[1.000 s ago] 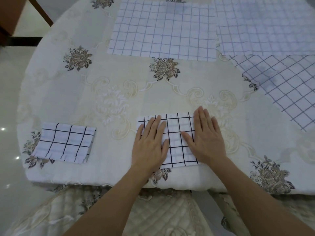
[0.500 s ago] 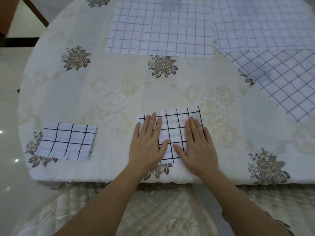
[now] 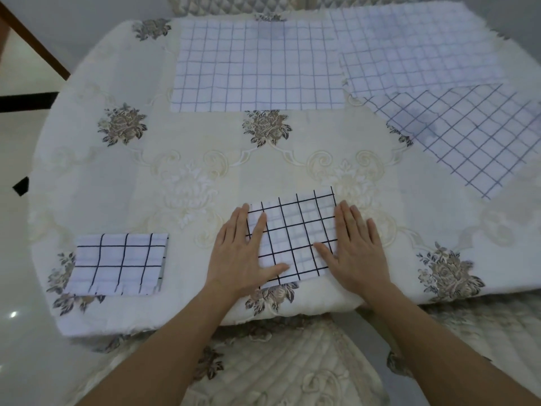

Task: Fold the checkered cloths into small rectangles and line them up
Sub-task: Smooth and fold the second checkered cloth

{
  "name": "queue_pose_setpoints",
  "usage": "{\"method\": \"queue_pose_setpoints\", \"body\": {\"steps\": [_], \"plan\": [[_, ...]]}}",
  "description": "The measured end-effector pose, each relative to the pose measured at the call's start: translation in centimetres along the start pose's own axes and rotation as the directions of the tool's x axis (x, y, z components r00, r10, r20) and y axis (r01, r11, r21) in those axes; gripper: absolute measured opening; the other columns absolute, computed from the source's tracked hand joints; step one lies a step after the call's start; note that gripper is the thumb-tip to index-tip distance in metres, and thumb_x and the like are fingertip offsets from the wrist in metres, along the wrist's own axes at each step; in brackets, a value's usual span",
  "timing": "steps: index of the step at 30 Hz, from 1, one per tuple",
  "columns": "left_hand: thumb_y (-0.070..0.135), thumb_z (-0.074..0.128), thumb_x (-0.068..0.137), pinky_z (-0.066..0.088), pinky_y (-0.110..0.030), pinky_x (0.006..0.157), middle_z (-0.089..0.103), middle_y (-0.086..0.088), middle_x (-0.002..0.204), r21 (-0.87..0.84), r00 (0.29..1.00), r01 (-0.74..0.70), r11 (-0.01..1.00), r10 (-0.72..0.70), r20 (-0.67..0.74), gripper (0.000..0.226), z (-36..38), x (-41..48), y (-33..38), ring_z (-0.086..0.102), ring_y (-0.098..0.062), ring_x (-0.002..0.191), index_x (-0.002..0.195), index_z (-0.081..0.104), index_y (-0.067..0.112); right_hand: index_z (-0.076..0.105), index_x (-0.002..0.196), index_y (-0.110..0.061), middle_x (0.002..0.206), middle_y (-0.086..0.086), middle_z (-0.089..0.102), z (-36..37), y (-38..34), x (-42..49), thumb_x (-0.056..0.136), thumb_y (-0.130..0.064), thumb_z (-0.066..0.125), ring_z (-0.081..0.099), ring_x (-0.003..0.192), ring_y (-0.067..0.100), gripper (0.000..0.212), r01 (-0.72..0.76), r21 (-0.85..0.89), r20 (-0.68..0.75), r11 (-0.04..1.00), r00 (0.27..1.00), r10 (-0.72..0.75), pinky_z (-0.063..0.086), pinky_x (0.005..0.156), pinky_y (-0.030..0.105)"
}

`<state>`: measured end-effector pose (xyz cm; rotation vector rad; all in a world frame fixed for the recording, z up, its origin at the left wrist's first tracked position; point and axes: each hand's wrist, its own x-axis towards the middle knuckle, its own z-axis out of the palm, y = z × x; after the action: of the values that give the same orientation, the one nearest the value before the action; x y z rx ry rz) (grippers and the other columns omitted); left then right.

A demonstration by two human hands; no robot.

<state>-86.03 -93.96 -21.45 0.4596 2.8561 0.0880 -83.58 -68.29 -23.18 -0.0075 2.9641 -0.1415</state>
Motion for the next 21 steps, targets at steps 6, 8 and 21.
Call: {"method": "queue_pose_setpoints", "body": {"steps": [6, 8, 21], "plan": [[0.089, 0.022, 0.078, 0.027, -0.049, 0.112, 0.024, -0.014, 0.153, 0.157, 0.995, -0.081, 0.984, 0.07, 0.073, 0.092, -4.2, 1.6, -0.6, 0.027, -0.033, 0.139, 0.147, 0.029, 0.029, -0.001, 0.16, -0.018, 0.168, -0.001, -0.006, -2.5, -0.8, 0.1, 0.093, -0.071, 0.008, -0.003, 0.154, 0.022, 0.085, -0.15, 0.055, 0.102, 0.987, 0.984, 0.144, 0.002, 0.123, 0.047], [0.079, 0.028, 0.087, 0.031, -0.05, 0.108, 0.038, -0.012, 0.144, 0.201, 0.996, -0.087, 0.976, 0.084, 0.026, 0.077, -5.4, 2.6, -0.4, 0.04, -0.032, 0.128, 0.14, 0.04, 0.024, 0.017, 0.158, -0.015, 0.165, 0.007, 0.018, -3.4, -0.9, -0.9, 0.099, -0.057, 0.031, 0.019, 0.151, 0.028, 0.074, -0.231, 0.122, 0.021, 0.965, 0.973, 0.23, 0.017, 0.121, 0.049], [0.006, 0.059, 0.09, 0.043, -0.041, 0.099, 0.052, -0.006, 0.136, 0.228, 0.516, -0.845, 0.484, 0.849, 0.113, 0.042, -8.1, 12.6, 8.5, 0.051, -0.026, 0.121, 0.13, 0.056, 0.021, 0.056, 0.121, -0.018, 0.113, 0.005, 0.056, -5.1, -1.9, -4.0, 0.097, -0.038, 0.053, 0.056, 0.097, 0.025, 0.031, -0.497, 0.49, 0.039, 0.716, 0.833, 0.552, 0.049, 0.078, 0.039]]}}
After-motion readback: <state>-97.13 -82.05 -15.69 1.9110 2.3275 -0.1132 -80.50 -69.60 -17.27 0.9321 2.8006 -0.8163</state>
